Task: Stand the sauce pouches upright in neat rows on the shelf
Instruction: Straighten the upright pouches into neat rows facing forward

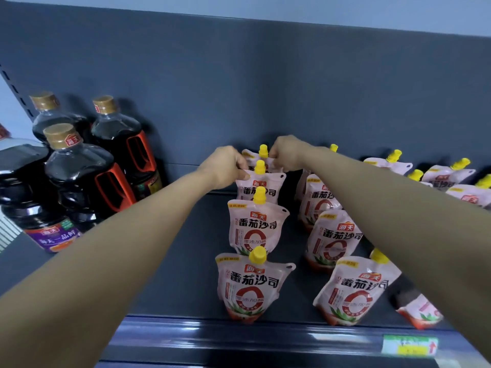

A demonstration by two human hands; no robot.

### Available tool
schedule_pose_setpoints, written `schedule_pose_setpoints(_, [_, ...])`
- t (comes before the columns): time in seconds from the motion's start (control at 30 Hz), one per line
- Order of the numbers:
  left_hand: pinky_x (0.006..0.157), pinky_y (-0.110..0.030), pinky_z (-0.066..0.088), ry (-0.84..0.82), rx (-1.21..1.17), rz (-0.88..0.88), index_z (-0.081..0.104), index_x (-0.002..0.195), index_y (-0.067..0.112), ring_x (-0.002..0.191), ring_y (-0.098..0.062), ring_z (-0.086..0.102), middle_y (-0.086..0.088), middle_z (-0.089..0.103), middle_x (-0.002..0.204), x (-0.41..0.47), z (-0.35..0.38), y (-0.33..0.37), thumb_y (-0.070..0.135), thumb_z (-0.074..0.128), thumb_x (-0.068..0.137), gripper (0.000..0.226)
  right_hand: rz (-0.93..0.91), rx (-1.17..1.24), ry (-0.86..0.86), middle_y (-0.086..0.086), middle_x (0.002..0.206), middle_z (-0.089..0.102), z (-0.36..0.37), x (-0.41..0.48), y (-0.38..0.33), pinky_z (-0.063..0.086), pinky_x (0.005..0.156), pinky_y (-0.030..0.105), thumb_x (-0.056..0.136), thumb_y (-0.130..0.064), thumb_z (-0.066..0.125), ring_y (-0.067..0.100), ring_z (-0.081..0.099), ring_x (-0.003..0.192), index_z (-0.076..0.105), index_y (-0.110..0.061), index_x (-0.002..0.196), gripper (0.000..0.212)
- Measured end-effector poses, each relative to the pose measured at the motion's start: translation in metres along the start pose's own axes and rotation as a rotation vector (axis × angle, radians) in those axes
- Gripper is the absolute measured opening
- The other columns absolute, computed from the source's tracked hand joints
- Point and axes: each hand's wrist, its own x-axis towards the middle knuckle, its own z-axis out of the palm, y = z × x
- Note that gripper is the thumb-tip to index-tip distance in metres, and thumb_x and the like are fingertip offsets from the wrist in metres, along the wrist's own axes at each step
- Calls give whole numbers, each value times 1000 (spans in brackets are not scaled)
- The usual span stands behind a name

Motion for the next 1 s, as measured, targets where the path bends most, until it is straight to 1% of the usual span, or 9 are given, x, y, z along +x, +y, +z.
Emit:
schedule_pose_setpoints(0.07, [72,-26,45,5,-11,-13,74,82,7,77,-17,59,-2,65,80,-1,-3,-3,12,71,79,7,-21,69,37,3,54,31,1,4,-1,27,48,25,85,-4,57,20,33,57,38,-12,48,42])
schedule_pose_setpoints(0.2, [74,-25,48,2,-30,-24,75,83,9,77,-17,62,-6,69,85,-4,-9,-8,10,72,77,6,-38,190,71,7,63,46,3,10,-4,34,56,25,87,-6,58,18,40,65,64,-1,65,24])
schedule_pose_setpoints(0.3, [73,-25,49,-8,-27,-22,75,83,9,73,-15,62,-3,69,79,-3,-11,-10,10,73,76,8,-56,208,78,7,70,53,5,16,-4,37,62,26,88,-7,59,20,46,71,70,1,79,17])
schedule_pose_setpoints(0.43, [71,-23,48,-21,-16,-11,75,82,10,63,-8,58,4,64,69,-2,-12,-8,9,75,75,8,-44,192,98,-2,63,47,6,19,1,38,67,26,89,-7,58,21,50,74,60,-15,72,19])
schedule_pose_setpoints(0.6, [67,-20,44,-27,-36,-33,74,80,12,68,-11,58,5,63,70,-3,-10,-9,10,72,77,3,-30,173,108,5,79,53,9,18,4,41,69,29,88,-8,59,24,52,77,54,-16,64,26])
schedule_pose_setpoints(0.7, [61,-17,41,-31,-33,-33,73,77,14,69,-11,58,7,63,70,-5,-9,-9,11,72,77,2,-40,147,108,6,86,55,7,15,6,45,73,29,86,-9,61,25,54,82,64,-15,76,12])
schedule_pose_setpoints(0.77, [66,-24,48,-25,-30,-39,73,78,10,74,-17,61,-1,68,75,-6,-9,-9,13,75,75,5,-46,135,117,7,90,59,6,13,8,49,80,32,86,-9,62,28,59,89,71,-10,89,10])
schedule_pose_setpoints(0.87, [79,-38,52,-7,-2,-60,73,78,6,79,-25,63,-14,71,88,-7,-5,-6,16,77,73,12,-46,132,129,11,103,67,1,7,10,53,86,35,87,-7,60,29,63,98,71,-5,94,13])
schedule_pose_setpoints(1.0, [78,-37,53,11,8,-70,73,76,7,81,-28,62,-14,70,91,-6,-1,-1,15,75,75,9,-32,146,197,10,114,67,-15,-5,14,52,94,39,86,-13,64,29,62,106,71,-10,104,19])
